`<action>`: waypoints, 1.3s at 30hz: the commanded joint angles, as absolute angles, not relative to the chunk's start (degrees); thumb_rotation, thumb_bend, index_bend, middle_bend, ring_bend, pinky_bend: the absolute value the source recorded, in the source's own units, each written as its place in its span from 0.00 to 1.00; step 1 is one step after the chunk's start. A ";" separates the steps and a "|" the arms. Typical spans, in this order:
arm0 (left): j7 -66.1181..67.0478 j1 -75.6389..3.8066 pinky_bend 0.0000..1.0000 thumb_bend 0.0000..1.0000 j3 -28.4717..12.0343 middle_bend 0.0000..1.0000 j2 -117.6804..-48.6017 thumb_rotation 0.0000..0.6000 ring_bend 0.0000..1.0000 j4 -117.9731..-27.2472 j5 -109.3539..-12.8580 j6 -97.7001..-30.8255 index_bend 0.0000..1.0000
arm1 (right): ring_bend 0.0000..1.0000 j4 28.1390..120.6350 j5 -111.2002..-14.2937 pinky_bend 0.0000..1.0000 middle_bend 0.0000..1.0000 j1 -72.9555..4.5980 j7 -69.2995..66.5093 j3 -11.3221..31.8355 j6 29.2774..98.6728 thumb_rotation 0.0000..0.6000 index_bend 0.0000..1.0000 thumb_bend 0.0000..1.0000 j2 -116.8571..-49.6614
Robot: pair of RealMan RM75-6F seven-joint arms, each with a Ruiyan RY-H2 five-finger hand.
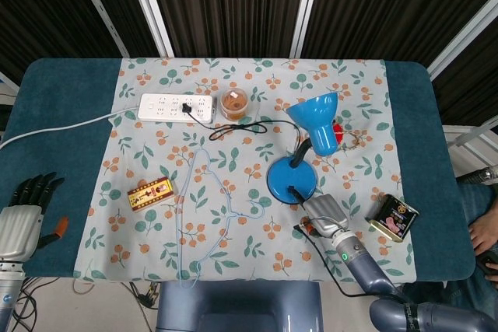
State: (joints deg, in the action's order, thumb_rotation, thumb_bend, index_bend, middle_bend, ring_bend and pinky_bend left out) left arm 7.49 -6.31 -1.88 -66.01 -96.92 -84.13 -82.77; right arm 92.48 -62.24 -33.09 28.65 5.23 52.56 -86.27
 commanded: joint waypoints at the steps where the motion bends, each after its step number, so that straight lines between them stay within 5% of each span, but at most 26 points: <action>1: 7.47 -6.32 0.10 0.36 -1.90 0.06 -65.99 1.00 0.06 -96.91 -84.10 -82.75 0.15 | 0.80 92.42 -62.05 0.86 0.77 -33.22 28.72 5.09 52.61 1.00 0.04 0.58 -86.17; 39: 7.53 -6.38 0.10 0.36 -1.95 0.06 -65.98 1.00 0.06 -96.86 -83.89 -82.68 0.15 | 0.80 91.77 -55.48 0.99 0.77 -36.79 30.90 4.01 50.32 1.00 0.04 0.59 -85.13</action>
